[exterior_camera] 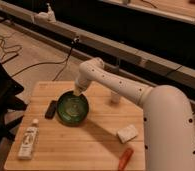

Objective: Drag the ceramic bowl in a circle

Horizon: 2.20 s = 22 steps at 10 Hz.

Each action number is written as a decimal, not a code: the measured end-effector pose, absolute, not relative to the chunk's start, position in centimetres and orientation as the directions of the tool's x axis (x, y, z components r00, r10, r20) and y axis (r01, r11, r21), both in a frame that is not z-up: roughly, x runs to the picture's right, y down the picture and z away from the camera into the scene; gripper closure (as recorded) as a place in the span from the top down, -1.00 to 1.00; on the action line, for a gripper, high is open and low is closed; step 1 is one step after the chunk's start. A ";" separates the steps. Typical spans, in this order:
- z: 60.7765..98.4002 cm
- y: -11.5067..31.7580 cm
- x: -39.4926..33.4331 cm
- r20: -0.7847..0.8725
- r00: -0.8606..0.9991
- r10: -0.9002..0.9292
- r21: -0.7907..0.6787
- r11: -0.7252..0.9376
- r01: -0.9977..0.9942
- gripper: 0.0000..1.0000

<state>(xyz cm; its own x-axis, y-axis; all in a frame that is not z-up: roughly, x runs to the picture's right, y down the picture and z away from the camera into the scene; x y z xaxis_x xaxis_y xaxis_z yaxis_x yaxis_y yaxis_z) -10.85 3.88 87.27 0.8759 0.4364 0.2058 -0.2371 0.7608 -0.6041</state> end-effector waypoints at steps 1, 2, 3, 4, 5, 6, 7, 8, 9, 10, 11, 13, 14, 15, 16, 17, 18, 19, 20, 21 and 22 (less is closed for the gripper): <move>86.7 5.1 -10.5 0.204 0.881 0.428 -0.619 0.753 -0.222 -1.00; 86.3 6.7 -9.1 0.184 0.887 0.424 -0.637 0.739 -0.221 -1.00; 86.4 7.8 -7.0 0.146 0.890 0.432 -0.649 0.721 -0.243 -1.00; 86.7 8.3 -5.3 0.110 0.891 0.440 -0.654 0.707 -0.269 -1.00; 87.1 8.3 -3.8 0.078 0.889 0.451 -0.652 0.698 -0.297 -1.00; 87.1 8.3 -3.8 0.078 0.889 0.451 -0.652 0.698 -0.297 -1.00; 91.9 4.7 0.9 -0.049 0.861 0.505 -0.595 0.678 -0.432 -1.00; 92.9 3.7 -0.5 -0.042 0.859 0.510 -0.591 0.681 -0.433 -1.00; 93.2 3.0 -3.2 -0.013 0.860 0.511 -0.599 0.684 -0.415 -1.00; 93.1 2.7 -6.1 0.028 0.861 0.508 -0.612 0.689 -0.387 -1.00; 92.7 3.0 -7.7 0.058 0.864 0.500 -0.626 0.692 -0.359 -1.00; 90.8 4.6 -10.4 0.126 0.871 0.474 -0.658 0.698 -0.284 -1.00; 90.0 5.5 -10.6 0.142 0.875 0.464 -0.668 0.697 -0.261 -1.00; 89.1 6.8 -10.4 0.152 0.878 0.453 -0.680 0.693 -0.240 -1.00; 88.4 8.6 -8.5 0.131 0.884 0.448 -0.691 0.681 -0.242 -1.00; 88.3 9.1 -7.2 0.111 0.885 0.452 -0.693 0.674 -0.257 -1.00; 88.2 10.0 -5.0 0.072 0.886 0.457 -0.694 0.661 -0.284 -1.00; 88.4 10.1 -2.2 0.024 0.885 0.465 -0.684 0.653 -0.325 -1.00; 89.1 9.5 0.1 -0.019 0.884 0.467 -0.668 0.652 -0.359 -1.00; 90.1 8.4 1.2 -0.049 0.884 0.464 -0.653 0.655 -0.380 -1.00; 91.0 7.4 1.2 -0.060 0.887 0.458 -0.645 0.660 -0.385 -1.00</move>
